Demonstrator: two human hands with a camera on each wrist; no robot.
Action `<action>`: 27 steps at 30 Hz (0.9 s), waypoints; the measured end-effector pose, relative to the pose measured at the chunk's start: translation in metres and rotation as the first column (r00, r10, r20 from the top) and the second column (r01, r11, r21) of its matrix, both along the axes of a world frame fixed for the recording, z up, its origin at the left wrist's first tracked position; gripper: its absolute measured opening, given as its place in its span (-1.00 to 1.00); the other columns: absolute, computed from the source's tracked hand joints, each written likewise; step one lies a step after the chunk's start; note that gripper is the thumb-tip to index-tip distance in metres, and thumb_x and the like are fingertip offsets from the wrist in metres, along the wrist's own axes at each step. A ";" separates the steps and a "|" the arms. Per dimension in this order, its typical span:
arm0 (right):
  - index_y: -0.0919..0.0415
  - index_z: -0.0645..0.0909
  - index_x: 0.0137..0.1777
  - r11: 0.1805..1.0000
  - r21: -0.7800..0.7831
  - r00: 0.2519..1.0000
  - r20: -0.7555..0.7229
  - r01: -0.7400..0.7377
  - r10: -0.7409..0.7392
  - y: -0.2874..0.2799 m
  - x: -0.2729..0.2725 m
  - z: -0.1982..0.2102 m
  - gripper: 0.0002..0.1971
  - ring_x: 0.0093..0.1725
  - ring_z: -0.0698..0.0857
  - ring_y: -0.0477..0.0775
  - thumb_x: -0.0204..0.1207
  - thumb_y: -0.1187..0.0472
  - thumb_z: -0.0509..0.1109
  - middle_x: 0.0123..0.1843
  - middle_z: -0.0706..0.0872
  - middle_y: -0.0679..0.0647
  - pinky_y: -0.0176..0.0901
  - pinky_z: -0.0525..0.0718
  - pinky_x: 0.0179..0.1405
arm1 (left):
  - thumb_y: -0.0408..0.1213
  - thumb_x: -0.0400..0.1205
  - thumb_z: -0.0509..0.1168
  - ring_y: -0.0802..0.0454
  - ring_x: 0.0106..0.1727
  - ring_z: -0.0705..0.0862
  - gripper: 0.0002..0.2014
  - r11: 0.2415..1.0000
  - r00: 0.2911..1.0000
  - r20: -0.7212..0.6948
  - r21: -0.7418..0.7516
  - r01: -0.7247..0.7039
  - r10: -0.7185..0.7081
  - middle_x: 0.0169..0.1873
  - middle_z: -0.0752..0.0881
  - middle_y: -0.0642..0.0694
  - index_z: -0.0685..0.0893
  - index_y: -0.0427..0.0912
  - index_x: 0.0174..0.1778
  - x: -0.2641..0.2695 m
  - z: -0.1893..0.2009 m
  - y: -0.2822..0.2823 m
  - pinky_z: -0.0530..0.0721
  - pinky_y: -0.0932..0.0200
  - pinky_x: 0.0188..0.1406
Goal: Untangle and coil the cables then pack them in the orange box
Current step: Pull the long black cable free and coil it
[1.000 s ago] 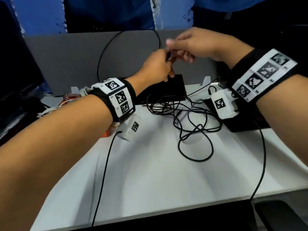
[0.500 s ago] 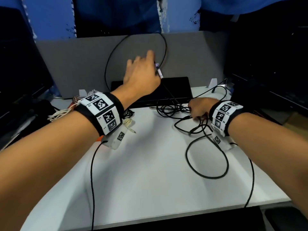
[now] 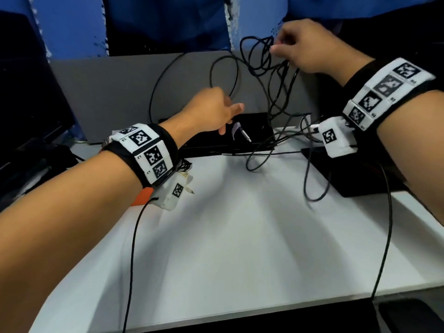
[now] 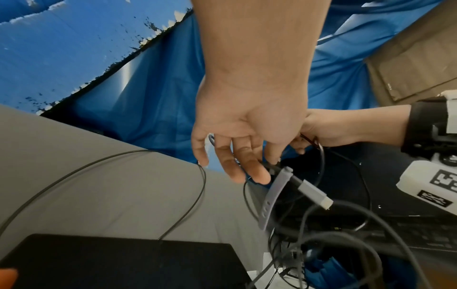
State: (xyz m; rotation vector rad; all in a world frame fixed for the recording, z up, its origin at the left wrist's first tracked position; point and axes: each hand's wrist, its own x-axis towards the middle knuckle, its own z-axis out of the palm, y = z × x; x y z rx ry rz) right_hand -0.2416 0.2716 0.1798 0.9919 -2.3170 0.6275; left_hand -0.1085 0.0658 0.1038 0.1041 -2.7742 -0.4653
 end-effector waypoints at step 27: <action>0.10 0.69 0.13 0.995 -0.045 0.993 -0.076 0.084 -0.087 0.006 -0.019 -0.018 -0.69 0.11 0.74 0.32 0.70 -0.12 0.31 0.13 0.78 0.23 0.13 0.71 0.10 | -0.10 0.70 0.40 -0.01 -0.60 0.60 -0.71 0.977 0.840 0.499 0.141 0.163 -0.212 -0.60 0.64 -0.05 0.74 -0.26 -0.19 -0.051 -0.112 0.066 0.71 0.13 -0.39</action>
